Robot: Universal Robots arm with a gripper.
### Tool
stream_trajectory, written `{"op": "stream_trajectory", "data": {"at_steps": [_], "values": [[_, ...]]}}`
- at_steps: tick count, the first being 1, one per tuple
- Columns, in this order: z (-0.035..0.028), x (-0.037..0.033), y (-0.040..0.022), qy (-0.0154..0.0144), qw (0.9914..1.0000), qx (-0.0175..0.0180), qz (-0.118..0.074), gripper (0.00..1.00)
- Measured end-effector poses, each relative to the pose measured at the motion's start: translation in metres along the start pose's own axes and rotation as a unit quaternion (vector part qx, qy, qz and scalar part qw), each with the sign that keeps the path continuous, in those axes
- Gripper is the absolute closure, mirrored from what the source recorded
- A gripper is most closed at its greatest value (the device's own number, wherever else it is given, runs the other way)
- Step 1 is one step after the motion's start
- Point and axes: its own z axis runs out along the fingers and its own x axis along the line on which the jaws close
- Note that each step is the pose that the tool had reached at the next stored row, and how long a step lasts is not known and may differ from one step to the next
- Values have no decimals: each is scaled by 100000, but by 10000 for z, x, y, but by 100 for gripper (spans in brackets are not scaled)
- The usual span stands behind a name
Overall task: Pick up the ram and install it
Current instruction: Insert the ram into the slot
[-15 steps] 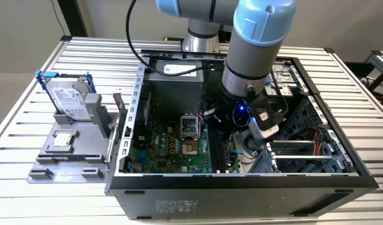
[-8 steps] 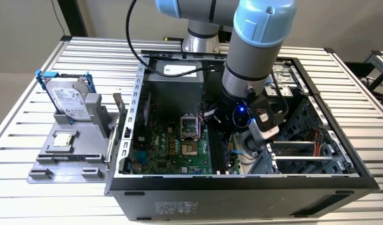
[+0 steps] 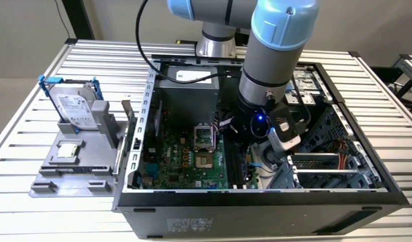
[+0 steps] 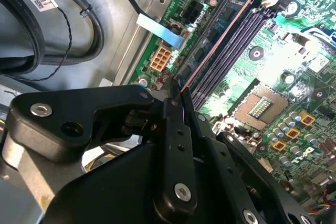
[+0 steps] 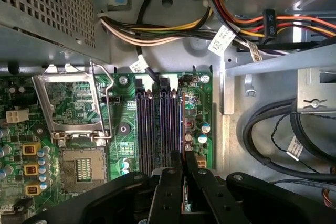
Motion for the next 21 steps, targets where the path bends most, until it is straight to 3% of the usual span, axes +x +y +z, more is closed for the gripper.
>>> {"op": "stream_trajectory", "data": {"at_steps": [5,11,12,13,17,18,21], "values": [[-18,0,12,-32,99997,800,-26,100],[-49,0,51,-61,99996,894,-29,100],[-59,-1,60,-74,99993,1194,-37,100],[-67,-1,62,-100,99985,1741,-56,100],[-74,-1,63,-228,99898,4514,-148,100],[-74,-1,72,-282,99880,4892,-162,100],[-70,4,172,-420,99873,5015,-160,100]]}}
